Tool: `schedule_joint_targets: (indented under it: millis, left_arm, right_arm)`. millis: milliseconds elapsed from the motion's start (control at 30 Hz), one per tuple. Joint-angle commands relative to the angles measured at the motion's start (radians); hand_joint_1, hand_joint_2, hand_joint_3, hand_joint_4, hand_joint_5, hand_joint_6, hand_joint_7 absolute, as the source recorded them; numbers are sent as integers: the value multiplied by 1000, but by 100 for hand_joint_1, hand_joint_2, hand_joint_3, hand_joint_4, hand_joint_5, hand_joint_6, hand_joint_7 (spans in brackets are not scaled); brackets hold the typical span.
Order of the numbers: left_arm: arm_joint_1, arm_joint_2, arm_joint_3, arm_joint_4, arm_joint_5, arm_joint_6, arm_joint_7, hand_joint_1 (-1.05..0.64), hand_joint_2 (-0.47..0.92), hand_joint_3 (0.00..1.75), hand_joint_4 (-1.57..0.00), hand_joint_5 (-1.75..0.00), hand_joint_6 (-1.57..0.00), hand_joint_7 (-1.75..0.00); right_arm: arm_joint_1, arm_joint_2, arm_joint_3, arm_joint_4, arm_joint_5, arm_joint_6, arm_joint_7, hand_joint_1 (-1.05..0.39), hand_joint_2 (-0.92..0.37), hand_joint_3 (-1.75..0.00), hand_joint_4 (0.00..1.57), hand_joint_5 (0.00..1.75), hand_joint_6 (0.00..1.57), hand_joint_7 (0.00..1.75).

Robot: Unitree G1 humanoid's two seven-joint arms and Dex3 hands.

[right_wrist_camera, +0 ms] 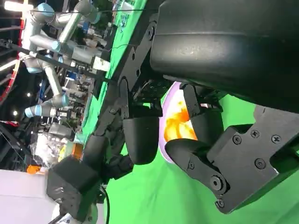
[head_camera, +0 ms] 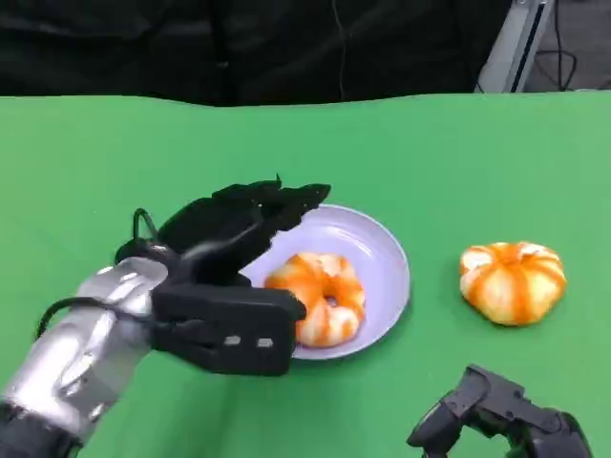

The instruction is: Grasp the bread from the table and place it into the plate.

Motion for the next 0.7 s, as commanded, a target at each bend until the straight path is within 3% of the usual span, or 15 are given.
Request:
schedule_joint_targets:
  millis: [33,100,233,367,400,433,467,500,633,700]
  left_arm:
    - [152,53,145,-138,-181,-51,-24,-66,92,25,-23,-15,-18,-7]
    - [247,23,213,-208,-302,-60,-17,-56,92,21,-31,-20,-26,-10]
    - [421,-19,303,-323,-437,-117,13,-35,92,22,-41,-60,-53,-11]
    - [545,-69,366,-391,-555,-166,15,-24,92,25,-57,-77,-71,-18]
    - [581,-84,378,-410,-598,-177,9,-19,92,27,-60,-91,-77,-25]
    - [619,-98,388,-427,-640,-188,2,-15,92,29,-61,-108,-79,-41]
    - [647,-109,395,-440,-673,-197,-6,-10,87,41,-62,-125,-73,-73]
    - [662,-114,398,-446,-689,-201,-12,-8,81,53,-63,-131,-68,-91]
    - [813,-187,397,-544,-742,-137,36,1,67,90,-72,-158,-71,-132]
    - [860,-217,385,-567,-731,-109,52,4,67,94,-71,-169,-68,-145]
  right_arm:
    - [3,2,-1,-9,2,1,-9,-12,-36,-125,70,161,76,133]
    - [3,2,0,-7,-1,-2,-9,-12,-36,-125,70,161,76,133]
    - [6,5,6,-2,-13,-11,-14,-11,-36,-125,70,161,76,133]
    - [3,4,5,5,-11,-19,-14,-11,-37,-126,70,161,76,133]
    - [3,4,4,5,-11,-19,-14,-11,-37,-126,70,161,76,133]
    - [3,3,3,4,-10,-17,-13,-11,-37,-126,70,161,76,133]
    - [3,2,2,2,-9,-15,-12,-11,-37,-126,70,161,76,133]
    - [3,2,2,1,-8,-13,-11,-11,-37,-126,70,161,76,133]
    - [1,-2,-2,-1,1,-9,-4,-11,-37,-127,70,161,76,133]
    - [-3,-8,-9,1,6,-13,0,-11,-37,-126,70,161,76,132]
